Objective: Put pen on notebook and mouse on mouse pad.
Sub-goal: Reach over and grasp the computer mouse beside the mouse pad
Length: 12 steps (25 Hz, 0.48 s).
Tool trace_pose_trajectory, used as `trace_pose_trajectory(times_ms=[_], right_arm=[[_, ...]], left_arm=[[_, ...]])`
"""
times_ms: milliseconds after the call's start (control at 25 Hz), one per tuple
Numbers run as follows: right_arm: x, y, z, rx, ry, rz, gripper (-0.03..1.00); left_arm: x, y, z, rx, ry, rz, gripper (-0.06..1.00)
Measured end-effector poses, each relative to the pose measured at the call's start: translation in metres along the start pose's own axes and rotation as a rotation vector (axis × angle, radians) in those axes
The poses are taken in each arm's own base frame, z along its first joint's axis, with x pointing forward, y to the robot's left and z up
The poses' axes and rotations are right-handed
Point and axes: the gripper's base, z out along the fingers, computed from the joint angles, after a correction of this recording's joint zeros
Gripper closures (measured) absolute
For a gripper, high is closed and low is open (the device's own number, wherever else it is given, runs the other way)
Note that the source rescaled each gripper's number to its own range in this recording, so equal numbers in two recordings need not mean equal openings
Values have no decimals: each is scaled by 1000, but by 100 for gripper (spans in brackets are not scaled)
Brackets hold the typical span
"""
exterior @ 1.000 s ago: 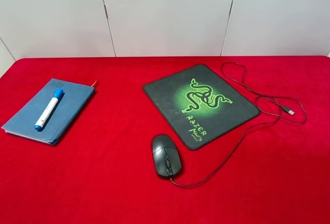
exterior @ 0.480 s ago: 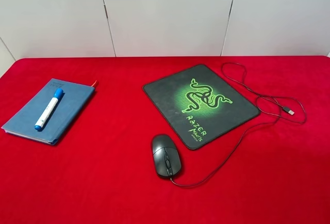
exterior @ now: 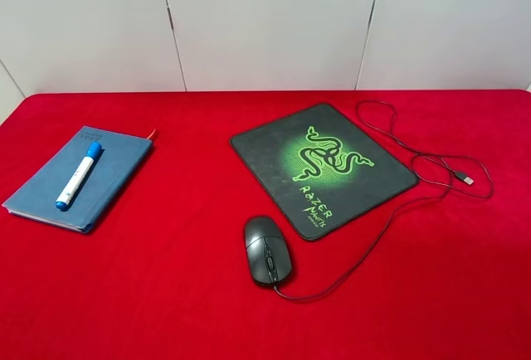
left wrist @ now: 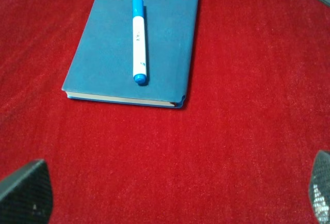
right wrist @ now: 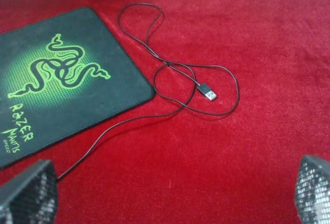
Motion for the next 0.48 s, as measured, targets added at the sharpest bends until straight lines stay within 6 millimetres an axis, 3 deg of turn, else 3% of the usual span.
trace_pose_trajectory(times_ms=[480], right_arm=[[0, 0, 0, 0, 0, 0, -3]], left_arm=[[0, 0, 0, 0, 0, 1, -5]])
